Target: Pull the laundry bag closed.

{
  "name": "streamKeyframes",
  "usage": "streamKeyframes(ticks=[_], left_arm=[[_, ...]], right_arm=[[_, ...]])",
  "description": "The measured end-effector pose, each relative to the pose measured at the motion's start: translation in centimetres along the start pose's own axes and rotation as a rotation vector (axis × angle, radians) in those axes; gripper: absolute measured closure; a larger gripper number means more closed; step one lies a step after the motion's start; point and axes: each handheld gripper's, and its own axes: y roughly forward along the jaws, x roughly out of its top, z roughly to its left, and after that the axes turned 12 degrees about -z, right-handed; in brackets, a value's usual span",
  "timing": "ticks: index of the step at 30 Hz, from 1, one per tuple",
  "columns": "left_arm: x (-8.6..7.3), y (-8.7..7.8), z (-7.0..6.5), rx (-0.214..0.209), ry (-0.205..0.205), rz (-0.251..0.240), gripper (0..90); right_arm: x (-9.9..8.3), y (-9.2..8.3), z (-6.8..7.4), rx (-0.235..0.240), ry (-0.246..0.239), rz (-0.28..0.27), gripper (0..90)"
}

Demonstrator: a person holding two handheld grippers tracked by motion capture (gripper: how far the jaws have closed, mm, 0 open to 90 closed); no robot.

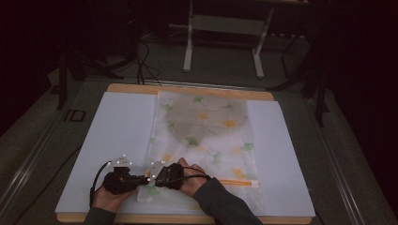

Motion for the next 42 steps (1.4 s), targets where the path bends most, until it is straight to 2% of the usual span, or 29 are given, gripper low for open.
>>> streamKeyframes(ticks=[5, 27, 42], left_arm=[[0.0, -0.3, 0.1, -0.008, -0.012, -0.023, 88.1], [0.1, -0.7, 0.3, -0.014, -0.020, -0.048, 88.0], [0.1, -1.1, 0.5, -0.019, -0.031, -0.069, 88.0]], right_arm=[[0.0, -0.1, 0.1, -0.023, -0.013, 0.007, 90.0], [-1.3, -1.2, 0.1, -0.015, -0.001, 0.016, 90.0], [-2.6, -2.4, 0.2, -0.032, -0.008, 0.057, 90.0]])
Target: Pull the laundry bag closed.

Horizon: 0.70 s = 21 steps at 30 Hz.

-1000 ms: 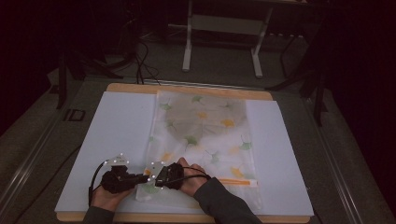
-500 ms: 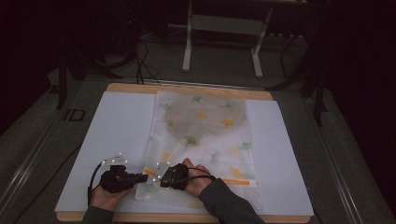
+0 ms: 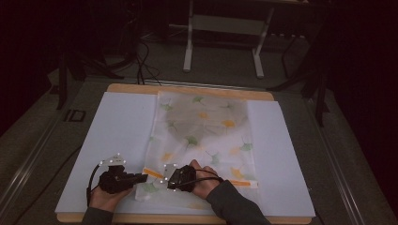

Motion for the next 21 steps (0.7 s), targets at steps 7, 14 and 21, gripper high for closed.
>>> streamKeyframes(ticks=[7, 14, 21], left_arm=[[0.0, -0.1, -0.1, -0.001, -0.005, -0.005, 88.1], [0.0, -0.2, -0.1, 0.001, -0.007, -0.006, 88.1], [0.0, -0.3, 0.0, 0.000, -0.007, -0.008, 88.1]], right_arm=[[-0.6, -0.5, 0.2, -0.015, -0.016, 0.025, 90.0], [-1.3, -1.2, 0.2, -0.034, -0.024, 0.048, 90.0], [-1.9, -1.7, 0.2, -0.047, -0.027, 0.062, 90.0]])
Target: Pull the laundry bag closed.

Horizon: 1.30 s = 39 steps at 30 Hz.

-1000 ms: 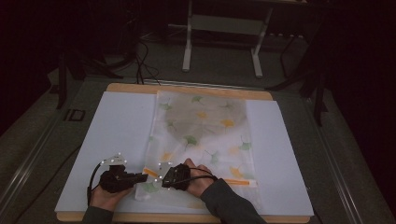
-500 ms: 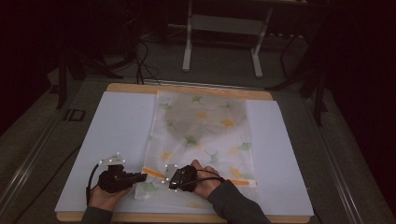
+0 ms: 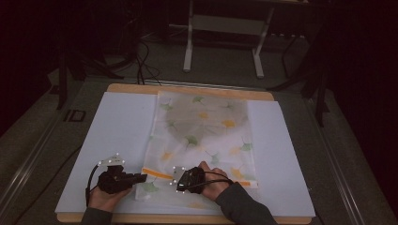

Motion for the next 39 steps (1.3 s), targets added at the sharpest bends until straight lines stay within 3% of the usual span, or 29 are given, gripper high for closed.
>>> streamKeyframes(ticks=[13, 39], left_arm=[[0.0, -0.1, 0.0, 0.003, 0.000, -0.001, 88.1], [0.0, -0.4, 0.1, 0.009, -0.008, -0.010, 88.1]], right_arm=[[-0.9, -0.8, 0.2, -0.015, -0.015, 0.031, 90.0], [-4.2, -3.0, -0.5, -0.024, 0.024, 0.077, 90.0]])
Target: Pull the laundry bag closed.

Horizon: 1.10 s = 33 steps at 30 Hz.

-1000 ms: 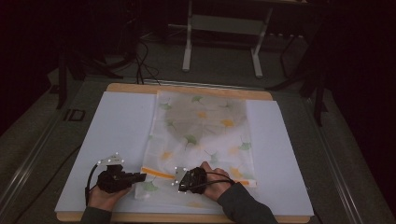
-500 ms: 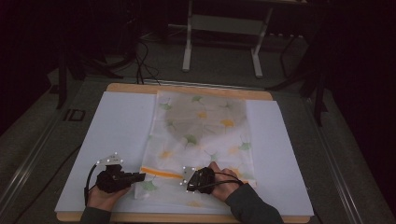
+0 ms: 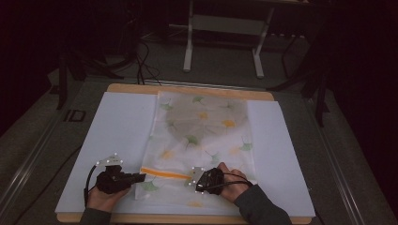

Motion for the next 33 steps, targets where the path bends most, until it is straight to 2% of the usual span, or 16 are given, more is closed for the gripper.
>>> streamKeyframes(ticks=[15, 33], left_arm=[[0.0, -0.1, 0.1, 0.001, -0.001, 0.003, 88.1], [-0.1, -0.1, 0.1, 0.001, -0.001, 0.006, 88.2]], right_arm=[[-2.4, -1.3, -0.8, -0.013, 0.027, 0.046, 90.0], [-5.1, -2.9, -1.3, -0.057, 0.043, 0.122, 90.0]])
